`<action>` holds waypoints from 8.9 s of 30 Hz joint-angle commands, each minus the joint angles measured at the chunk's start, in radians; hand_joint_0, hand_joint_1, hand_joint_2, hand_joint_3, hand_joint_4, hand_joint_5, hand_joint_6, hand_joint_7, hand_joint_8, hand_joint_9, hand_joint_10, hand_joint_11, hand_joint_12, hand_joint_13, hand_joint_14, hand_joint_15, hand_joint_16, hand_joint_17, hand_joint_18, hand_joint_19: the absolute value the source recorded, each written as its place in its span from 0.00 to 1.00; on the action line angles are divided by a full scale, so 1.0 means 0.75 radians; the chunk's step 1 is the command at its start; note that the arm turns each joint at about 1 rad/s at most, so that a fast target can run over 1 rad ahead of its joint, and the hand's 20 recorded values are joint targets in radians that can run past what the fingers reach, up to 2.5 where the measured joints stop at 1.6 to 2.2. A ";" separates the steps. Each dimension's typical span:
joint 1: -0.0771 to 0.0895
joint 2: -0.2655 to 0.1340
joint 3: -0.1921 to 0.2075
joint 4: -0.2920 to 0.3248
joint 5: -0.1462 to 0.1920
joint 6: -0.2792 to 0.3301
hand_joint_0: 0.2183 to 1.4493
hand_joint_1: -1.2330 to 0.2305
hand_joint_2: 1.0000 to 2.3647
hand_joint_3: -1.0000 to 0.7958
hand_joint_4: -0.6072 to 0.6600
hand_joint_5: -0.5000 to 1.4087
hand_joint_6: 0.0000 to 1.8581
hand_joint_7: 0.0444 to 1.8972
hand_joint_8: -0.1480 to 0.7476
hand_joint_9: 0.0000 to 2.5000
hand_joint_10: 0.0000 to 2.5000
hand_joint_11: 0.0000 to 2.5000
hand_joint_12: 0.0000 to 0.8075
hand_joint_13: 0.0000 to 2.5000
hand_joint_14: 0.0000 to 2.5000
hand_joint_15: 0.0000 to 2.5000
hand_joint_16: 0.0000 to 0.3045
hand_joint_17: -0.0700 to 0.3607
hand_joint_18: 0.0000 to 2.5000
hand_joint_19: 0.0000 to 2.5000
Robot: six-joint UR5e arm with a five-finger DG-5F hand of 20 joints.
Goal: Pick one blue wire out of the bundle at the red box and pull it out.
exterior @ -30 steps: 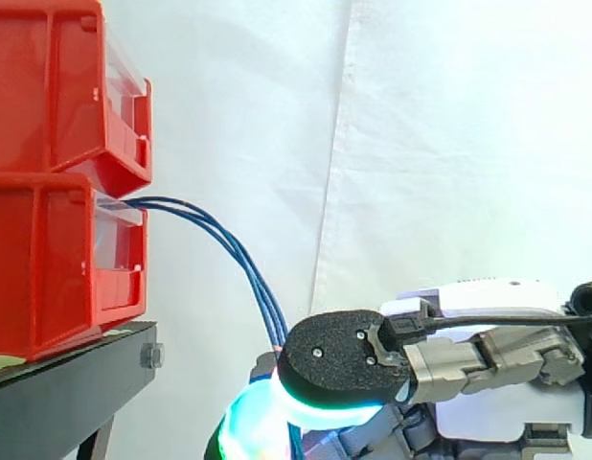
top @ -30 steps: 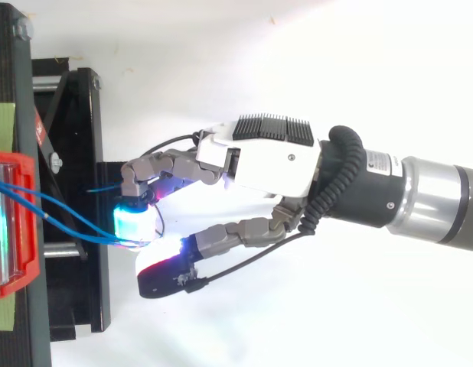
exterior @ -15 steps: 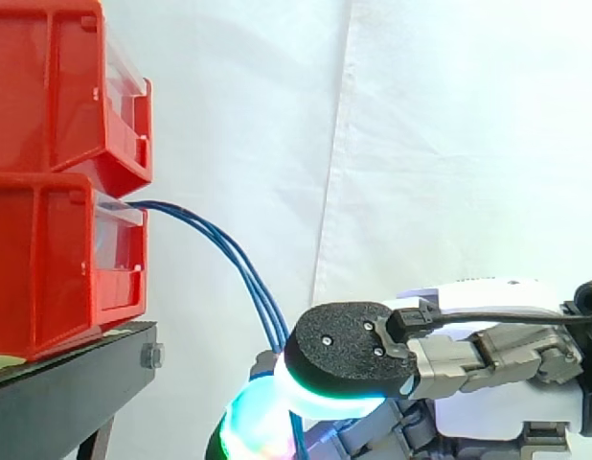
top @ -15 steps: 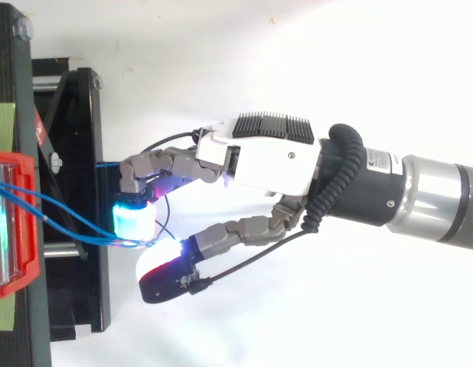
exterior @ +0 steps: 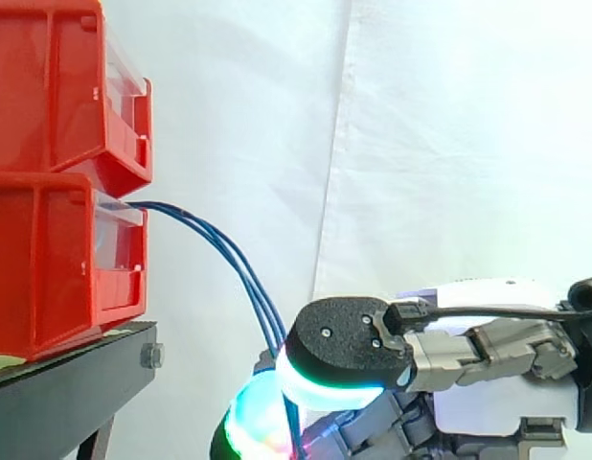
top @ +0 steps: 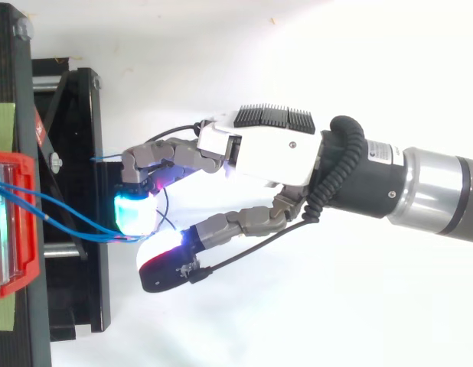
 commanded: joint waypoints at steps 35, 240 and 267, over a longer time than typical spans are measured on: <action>-0.017 0.171 0.000 -0.232 0.011 0.011 0.31 0.31 0.01 0.55 0.48 0.17 0.47 0.55 0.50 0.32 0.00 0.17 0.52 0.23 0.00 0.12 0.19 0.46 0.22 0.17; 0.087 -0.011 -0.106 0.416 0.215 -0.134 0.29 0.34 0.01 0.52 0.53 0.17 0.50 0.49 0.56 0.42 0.01 0.26 0.55 0.35 0.01 0.23 0.19 0.46 0.31 0.23; 0.087 0.134 -0.029 0.091 0.215 0.068 0.35 0.27 0.02 0.66 0.24 0.20 0.51 0.61 0.54 0.52 0.01 0.26 0.56 0.39 0.01 0.23 0.19 0.46 0.35 0.22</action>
